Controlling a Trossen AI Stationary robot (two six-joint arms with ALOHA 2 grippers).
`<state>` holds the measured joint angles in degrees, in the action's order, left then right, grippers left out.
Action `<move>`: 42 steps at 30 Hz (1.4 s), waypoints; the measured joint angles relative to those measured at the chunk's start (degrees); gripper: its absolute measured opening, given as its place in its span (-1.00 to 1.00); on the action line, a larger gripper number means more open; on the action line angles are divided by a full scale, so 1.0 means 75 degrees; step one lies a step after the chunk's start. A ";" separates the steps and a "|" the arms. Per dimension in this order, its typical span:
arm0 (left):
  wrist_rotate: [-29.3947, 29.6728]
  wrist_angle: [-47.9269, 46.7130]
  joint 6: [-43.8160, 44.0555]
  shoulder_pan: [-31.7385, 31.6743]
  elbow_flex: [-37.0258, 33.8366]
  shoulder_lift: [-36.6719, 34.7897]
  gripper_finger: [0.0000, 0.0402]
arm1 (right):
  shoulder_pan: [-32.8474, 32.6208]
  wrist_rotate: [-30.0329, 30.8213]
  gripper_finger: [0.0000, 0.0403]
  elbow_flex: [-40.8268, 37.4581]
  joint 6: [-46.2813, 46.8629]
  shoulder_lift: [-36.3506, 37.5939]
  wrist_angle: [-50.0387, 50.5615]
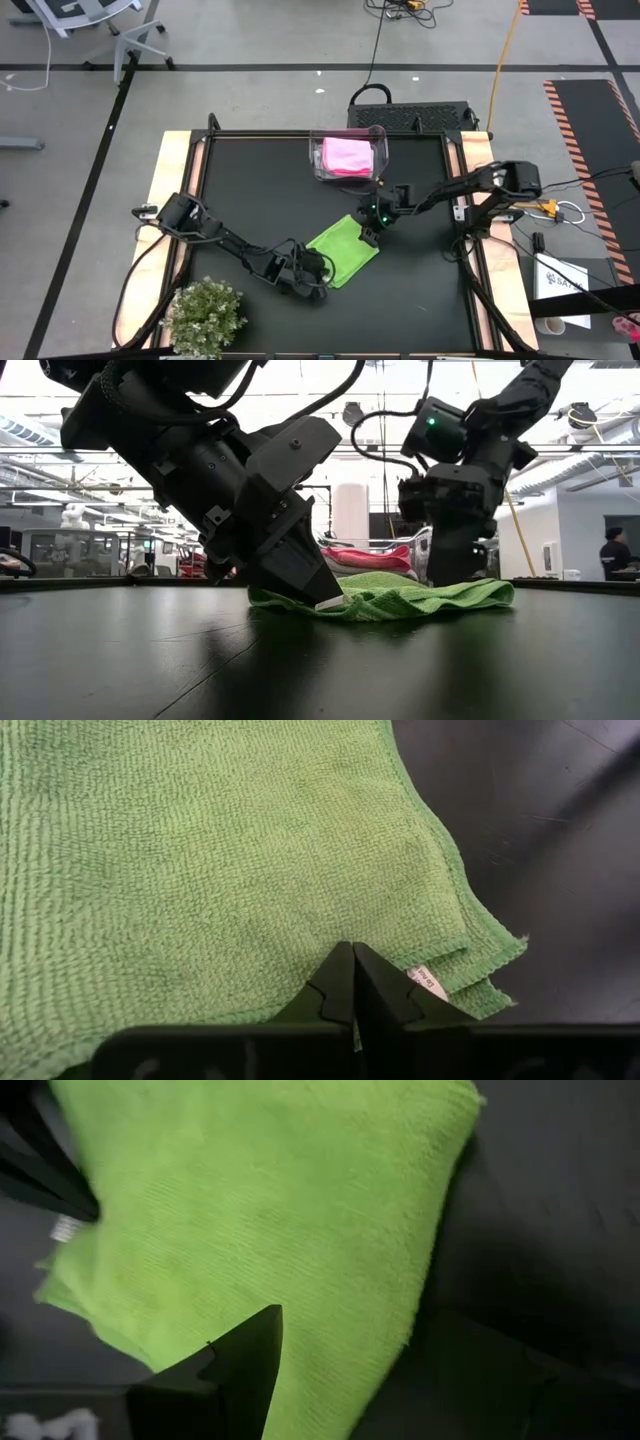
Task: Fold microfiber towels
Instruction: Stack the folded green microfiber cloth on top of the pink microfiber cloth in the transparent bin
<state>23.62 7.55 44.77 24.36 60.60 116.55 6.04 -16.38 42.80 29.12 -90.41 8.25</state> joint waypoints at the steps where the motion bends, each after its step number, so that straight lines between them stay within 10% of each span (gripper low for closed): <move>1: 0.0000 0.0000 0.0001 0.0000 0.0000 0.0000 -0.97 | 0.0000 -0.0022 0.18 0.0015 0.0000 -0.0093 -0.0062; 16: -0.0003 0.0010 0.0007 0.0003 0.0000 -0.0006 -0.98 | -0.0240 0.0034 0.10 0.0013 0.0401 -0.0788 -0.1702; 27: -0.0005 0.0012 0.0045 0.0001 0.0000 -0.0003 -0.99 | -0.0315 0.0635 -0.93 0.0004 0.0418 -0.0808 -0.1540; 42: 0.0470 -0.2317 -0.0173 -0.0320 -0.0006 -0.1891 -0.96 | -0.0315 0.0611 -0.96 -0.0002 0.0423 -0.0799 -0.1403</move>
<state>27.14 -9.82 43.47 21.96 60.55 102.37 3.68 -11.80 42.78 32.29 -96.40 -2.27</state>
